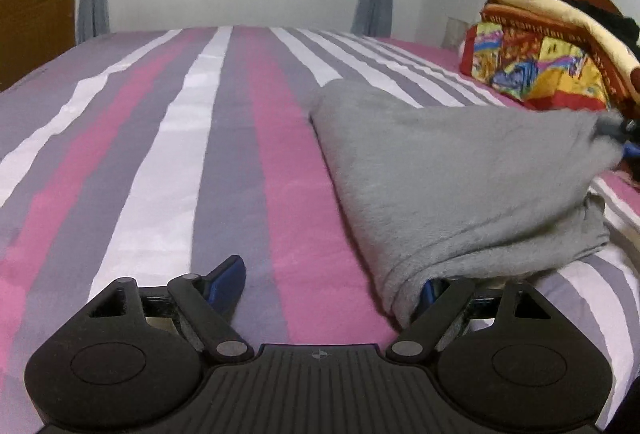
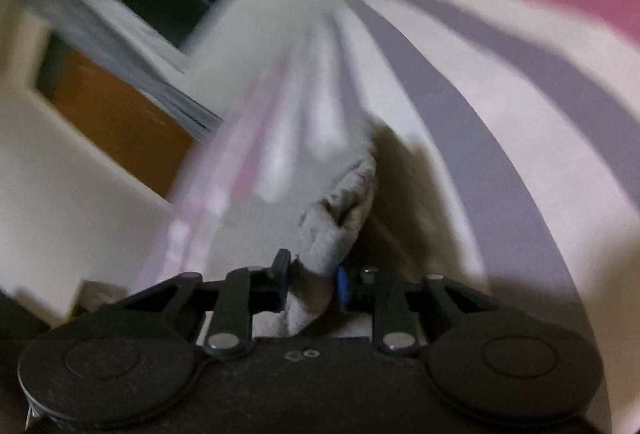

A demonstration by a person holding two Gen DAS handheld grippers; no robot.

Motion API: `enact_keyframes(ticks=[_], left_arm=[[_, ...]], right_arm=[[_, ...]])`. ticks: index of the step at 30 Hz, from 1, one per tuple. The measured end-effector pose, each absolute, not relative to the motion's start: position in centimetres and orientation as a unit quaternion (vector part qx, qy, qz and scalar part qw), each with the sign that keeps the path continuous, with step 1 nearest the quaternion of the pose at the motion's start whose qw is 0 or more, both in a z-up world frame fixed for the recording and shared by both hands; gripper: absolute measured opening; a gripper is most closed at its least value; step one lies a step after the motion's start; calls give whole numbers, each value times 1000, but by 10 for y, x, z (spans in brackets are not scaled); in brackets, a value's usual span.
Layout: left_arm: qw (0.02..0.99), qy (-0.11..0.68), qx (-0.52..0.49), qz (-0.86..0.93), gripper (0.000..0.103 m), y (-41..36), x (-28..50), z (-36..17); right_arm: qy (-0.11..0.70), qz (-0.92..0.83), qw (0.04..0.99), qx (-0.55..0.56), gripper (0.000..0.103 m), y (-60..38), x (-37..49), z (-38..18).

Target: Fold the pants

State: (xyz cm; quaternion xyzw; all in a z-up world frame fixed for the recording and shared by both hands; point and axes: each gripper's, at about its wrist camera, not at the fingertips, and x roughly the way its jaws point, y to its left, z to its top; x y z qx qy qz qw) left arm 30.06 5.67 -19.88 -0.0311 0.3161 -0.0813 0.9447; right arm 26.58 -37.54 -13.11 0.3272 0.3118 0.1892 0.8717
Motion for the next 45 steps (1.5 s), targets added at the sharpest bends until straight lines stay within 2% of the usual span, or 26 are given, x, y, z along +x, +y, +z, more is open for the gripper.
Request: enact_keyframes(ticks=[2, 4, 6, 9, 10, 11, 21, 23, 26, 29, 32, 34, 39, 42, 44, 45], left_arm=[[944, 317, -34, -80, 83, 58, 301, -203], [944, 320, -28, -79, 83, 56, 303, -204], [943, 322, -26, -80, 83, 56, 304, -205], [942, 322, -37, -84, 83, 61, 305, -207], [942, 321, -38, -84, 84, 62, 306, -209], [943, 321, -40, -85, 84, 62, 306, -210], [944, 314, -51, -89, 85, 65, 304, -215], [944, 313, -54, -89, 85, 65, 304, -215], [948, 298, -66, -84, 85, 67, 298, -215], [951, 290, -72, -81, 85, 67, 296, -219], [949, 297, -67, -84, 85, 66, 299, -218], [947, 304, -58, -84, 86, 64, 300, -216], [953, 290, -31, -84, 86, 61, 282, -210], [953, 283, -50, -99, 86, 71, 269, -203], [955, 268, -61, -110, 86, 79, 261, -194], [958, 258, -60, -113, 86, 81, 257, -189]], right_arm=[[324, 178, 875, 312, 21, -375, 265, -135], [402, 136, 850, 312, 22, -379, 280, -169], [400, 144, 828, 367, 23, -391, 277, -181], [362, 140, 842, 375, 49, -398, 255, -163], [352, 141, 837, 395, 61, -403, 246, -163], [348, 140, 830, 413, 63, -406, 240, -165], [395, 128, 781, 467, 59, -400, 267, -205], [398, 122, 796, 440, 40, -391, 277, -198], [341, 154, 839, 395, 35, -381, 263, -160], [305, 168, 856, 381, 35, -378, 248, -147], [400, 105, 816, 405, 35, -385, 261, -198], [377, 116, 807, 439, 34, -393, 254, -211], [367, 124, 816, 430, 36, -395, 243, -207], [372, 133, 810, 433, 41, -405, 240, -204], [349, 108, 836, 409, 53, -410, 231, -185], [338, 95, 851, 391, 56, -414, 226, -176]])
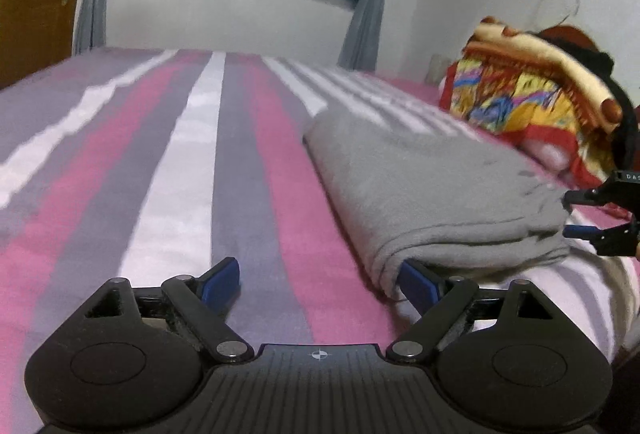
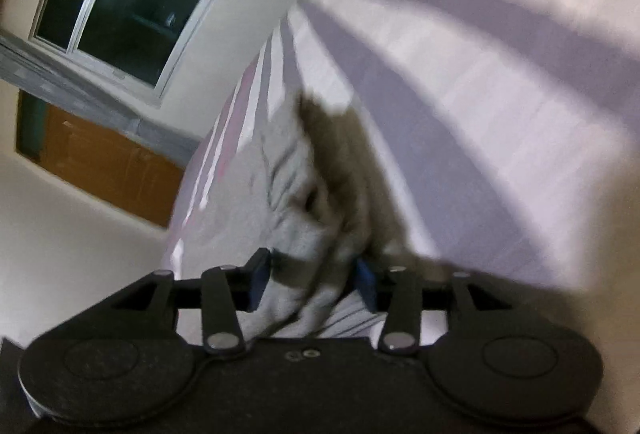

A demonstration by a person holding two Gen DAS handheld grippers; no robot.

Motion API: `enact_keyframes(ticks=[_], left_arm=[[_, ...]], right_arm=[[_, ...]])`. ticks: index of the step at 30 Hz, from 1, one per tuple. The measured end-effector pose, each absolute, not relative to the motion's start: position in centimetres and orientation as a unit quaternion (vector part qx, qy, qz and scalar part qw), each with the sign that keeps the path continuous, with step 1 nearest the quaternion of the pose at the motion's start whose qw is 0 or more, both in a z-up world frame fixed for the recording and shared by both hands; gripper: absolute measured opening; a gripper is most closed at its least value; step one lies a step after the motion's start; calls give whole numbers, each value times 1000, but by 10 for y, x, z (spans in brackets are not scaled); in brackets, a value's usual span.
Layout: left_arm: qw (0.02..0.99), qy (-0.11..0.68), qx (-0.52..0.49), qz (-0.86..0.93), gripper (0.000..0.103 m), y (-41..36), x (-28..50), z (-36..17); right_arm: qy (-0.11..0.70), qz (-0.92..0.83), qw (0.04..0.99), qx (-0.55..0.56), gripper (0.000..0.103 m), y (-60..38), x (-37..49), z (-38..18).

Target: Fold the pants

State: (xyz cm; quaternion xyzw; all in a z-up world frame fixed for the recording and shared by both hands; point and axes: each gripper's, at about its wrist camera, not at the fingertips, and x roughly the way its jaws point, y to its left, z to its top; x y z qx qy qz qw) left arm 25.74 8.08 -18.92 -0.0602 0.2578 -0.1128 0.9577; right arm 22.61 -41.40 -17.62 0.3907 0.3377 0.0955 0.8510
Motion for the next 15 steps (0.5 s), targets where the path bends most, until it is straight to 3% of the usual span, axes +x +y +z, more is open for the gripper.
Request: enact_keyframes(ticks=[3, 5, 9, 11, 15], left_arm=[[965, 200, -93, -139, 86, 78, 258, -166], [962, 182, -118, -169, 86, 66, 278, -153], [943, 249, -114, -188, 86, 27, 343, -159], [927, 322, -83, -172, 86, 9, 373, -181], [928, 329, -20, -177, 86, -6, 375, -190]], right_arm=[[301, 98, 896, 312, 51, -409, 227, -148], [281, 114, 925, 231, 30, -387, 237, -131], [290, 126, 943, 109, 22, -343, 265, -128], [346, 96, 931, 65, 16, -333, 285, -147], [362, 104, 922, 89, 16, -347, 290, -164]])
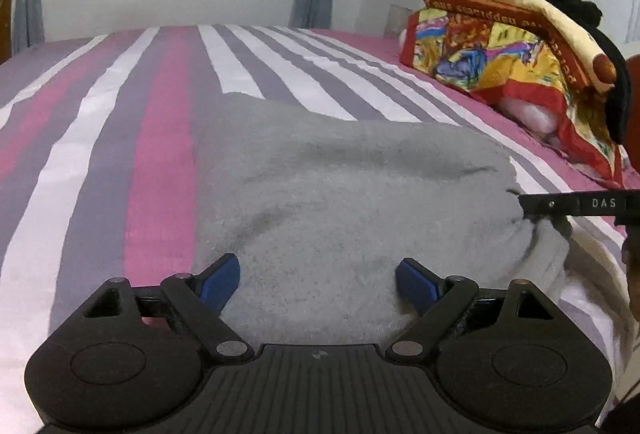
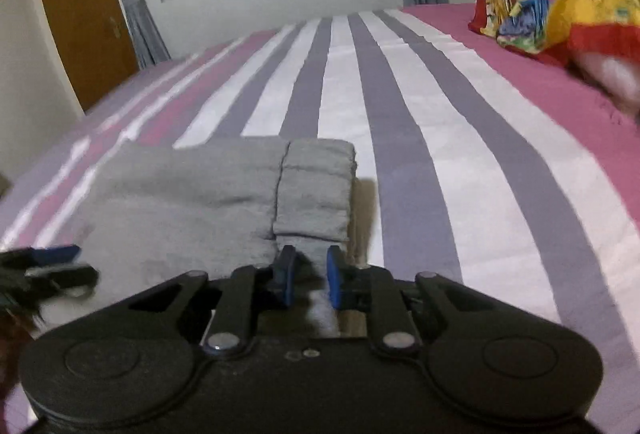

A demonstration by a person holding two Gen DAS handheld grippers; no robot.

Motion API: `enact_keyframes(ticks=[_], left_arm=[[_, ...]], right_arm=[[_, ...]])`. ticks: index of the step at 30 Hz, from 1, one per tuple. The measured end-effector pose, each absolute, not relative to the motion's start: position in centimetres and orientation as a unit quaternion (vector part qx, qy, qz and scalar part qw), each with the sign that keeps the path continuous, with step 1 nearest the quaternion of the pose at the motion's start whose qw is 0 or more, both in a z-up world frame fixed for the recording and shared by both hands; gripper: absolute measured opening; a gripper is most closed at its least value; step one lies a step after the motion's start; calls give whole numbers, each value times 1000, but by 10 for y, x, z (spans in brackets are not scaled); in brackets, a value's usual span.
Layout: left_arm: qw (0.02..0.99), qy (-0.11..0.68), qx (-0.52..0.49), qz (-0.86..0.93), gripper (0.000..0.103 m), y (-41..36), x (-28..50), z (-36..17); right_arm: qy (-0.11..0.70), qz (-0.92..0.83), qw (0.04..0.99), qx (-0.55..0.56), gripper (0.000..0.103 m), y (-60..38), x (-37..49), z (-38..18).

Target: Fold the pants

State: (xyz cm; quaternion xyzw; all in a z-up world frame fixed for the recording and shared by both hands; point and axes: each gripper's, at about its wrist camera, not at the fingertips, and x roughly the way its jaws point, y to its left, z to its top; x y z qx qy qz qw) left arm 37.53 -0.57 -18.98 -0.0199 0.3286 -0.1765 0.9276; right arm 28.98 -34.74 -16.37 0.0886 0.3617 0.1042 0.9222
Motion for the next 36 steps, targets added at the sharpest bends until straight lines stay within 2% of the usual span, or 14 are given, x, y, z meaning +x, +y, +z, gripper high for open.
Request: enact_keyframes(ticks=[2, 6, 8, 10, 12, 13, 14, 17, 20, 22, 24, 26, 31, 36], left_arm=[[932, 310, -41, -185, 80, 4, 375, -174], [945, 270, -30, -182, 80, 9, 400, -143], [945, 273, -18, -176, 80, 2, 426, -138], [940, 295, -17, -173, 80, -5, 453, -145], [921, 357, 5, -154, 80, -15, 483, -167], [913, 383, 20, -142, 81, -16, 492, -182], [912, 385, 16, -140, 87, -14, 495, -190], [914, 378, -17, -146, 86, -2, 494, -185], [930, 332, -12, -155, 85, 2, 478, -171], [926, 350, -4, -144, 85, -2, 486, -176], [912, 387, 4, -139, 87, -6, 499, -192], [910, 391, -13, -138, 88, -5, 504, -194], [917, 377, 12, -131, 87, -9, 484, -175], [920, 366, -21, -136, 87, 6, 444, -160]], right_arm=[[360, 112, 923, 80, 20, -349, 290, -156], [295, 140, 941, 84, 22, -347, 302, -120], [293, 153, 941, 66, 22, -335, 321, -113], [316, 150, 936, 45, 22, -323, 343, -122], [371, 118, 921, 20, 20, -315, 367, -148], [381, 113, 917, 22, 21, -316, 373, -161], [377, 112, 919, 29, 21, -317, 374, -166], [383, 110, 917, 13, 22, -309, 377, -155], [351, 125, 928, 15, 26, -311, 365, -134], [345, 127, 930, 14, 28, -307, 367, -132], [378, 109, 919, -6, 28, -302, 381, -149], [384, 104, 917, -20, 28, -301, 384, -163], [379, 114, 918, -12, 29, -307, 372, -144], [359, 137, 923, -2, 29, -310, 341, -128]])
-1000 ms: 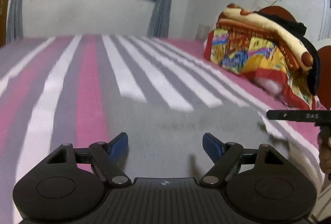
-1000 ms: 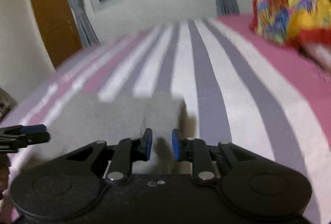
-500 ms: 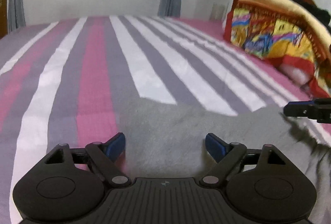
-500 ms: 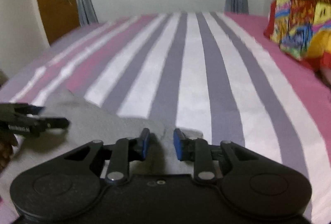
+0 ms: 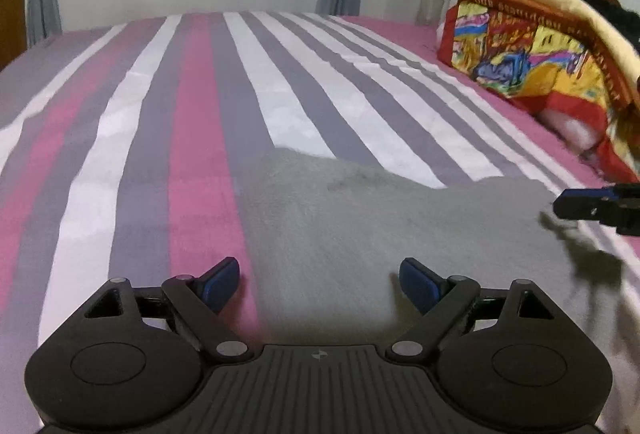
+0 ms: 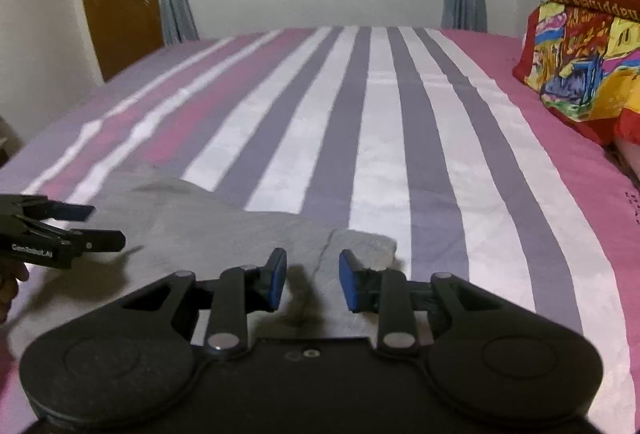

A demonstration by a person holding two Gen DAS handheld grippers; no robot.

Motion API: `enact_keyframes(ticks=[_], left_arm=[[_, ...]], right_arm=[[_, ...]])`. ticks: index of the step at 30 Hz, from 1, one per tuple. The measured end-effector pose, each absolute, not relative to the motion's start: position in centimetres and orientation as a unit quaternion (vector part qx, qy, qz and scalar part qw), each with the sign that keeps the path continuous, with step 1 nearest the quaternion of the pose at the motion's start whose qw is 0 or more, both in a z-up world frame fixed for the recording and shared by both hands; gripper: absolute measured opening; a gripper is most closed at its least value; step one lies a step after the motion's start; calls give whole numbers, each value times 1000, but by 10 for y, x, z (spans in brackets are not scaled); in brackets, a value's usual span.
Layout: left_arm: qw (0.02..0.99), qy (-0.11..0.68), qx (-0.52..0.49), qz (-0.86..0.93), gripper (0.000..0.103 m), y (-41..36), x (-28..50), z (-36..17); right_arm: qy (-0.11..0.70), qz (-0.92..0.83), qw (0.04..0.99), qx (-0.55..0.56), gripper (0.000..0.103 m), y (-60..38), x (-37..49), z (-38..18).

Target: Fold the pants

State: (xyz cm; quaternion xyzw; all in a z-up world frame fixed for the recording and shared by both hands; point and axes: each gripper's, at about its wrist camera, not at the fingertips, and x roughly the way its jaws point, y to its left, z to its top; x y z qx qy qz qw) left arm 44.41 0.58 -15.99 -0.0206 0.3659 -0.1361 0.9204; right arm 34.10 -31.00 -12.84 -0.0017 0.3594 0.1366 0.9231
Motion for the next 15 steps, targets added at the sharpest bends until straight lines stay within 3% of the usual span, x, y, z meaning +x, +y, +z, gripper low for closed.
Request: enact_keyframes(ticks=[6, 15], left_arm=[[909, 394, -43, -129, 88, 8, 437, -189], [909, 397, -33, -119, 87, 5, 426, -181]], right_arm=[[398, 121, 909, -16, 28, -303, 342, -154], [395, 120, 910, -26, 28, -299, 331, -137]])
